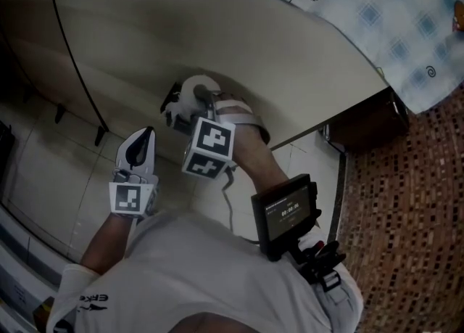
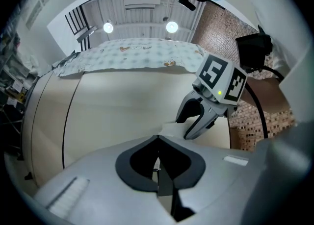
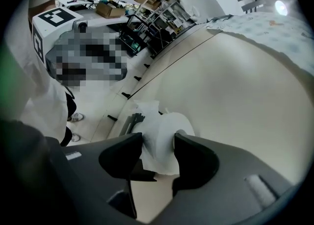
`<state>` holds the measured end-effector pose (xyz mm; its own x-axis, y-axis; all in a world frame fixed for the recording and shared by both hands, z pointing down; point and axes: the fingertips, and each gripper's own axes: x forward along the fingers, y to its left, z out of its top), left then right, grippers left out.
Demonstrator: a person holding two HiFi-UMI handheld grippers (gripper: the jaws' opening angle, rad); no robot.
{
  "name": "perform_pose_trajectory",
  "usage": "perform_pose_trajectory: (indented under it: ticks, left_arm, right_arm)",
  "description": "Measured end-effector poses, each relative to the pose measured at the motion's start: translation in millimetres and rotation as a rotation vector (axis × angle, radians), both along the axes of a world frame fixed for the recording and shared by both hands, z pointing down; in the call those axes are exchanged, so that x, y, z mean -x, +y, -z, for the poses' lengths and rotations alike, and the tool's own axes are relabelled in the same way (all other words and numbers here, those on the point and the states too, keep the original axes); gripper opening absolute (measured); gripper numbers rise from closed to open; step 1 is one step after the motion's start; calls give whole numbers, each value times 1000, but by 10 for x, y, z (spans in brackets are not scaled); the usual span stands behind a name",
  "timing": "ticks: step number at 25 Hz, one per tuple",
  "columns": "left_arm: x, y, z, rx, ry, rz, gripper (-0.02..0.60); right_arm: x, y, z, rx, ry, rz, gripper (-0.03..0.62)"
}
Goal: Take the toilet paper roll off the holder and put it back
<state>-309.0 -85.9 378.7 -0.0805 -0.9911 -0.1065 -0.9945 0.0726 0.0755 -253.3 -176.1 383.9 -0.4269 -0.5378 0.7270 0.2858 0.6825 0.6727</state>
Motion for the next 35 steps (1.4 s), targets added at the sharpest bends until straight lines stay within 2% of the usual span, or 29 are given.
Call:
perform_pose_trajectory:
  ticks: [7, 15, 20, 25, 31, 35]
  left_arm:
    - [39, -8, -12, 5, 14, -4, 2]
    - [49, -27, -28, -38, -19, -6, 2]
    - [-35, -60, -28, -24, -25, -26, 2]
    - [-123, -126, -29, 7, -34, -36, 2]
    - [-469, -181, 35, -6, -69, -69, 2]
    - [-467, -276, 56, -1, -64, -82, 2]
  right_arm:
    - [6, 6, -16, 16, 14, -16, 213]
    - [-64, -13, 47, 33, -101, -52, 199]
    - [-157, -44, 148, 45, -258, -88, 198]
    - [-314, -94, 216, 110, -463, -150, 198]
    - [-749, -124, 328, 296, -776, -265, 195]
    - [-823, -203, 321, 425, -942, -343, 195]
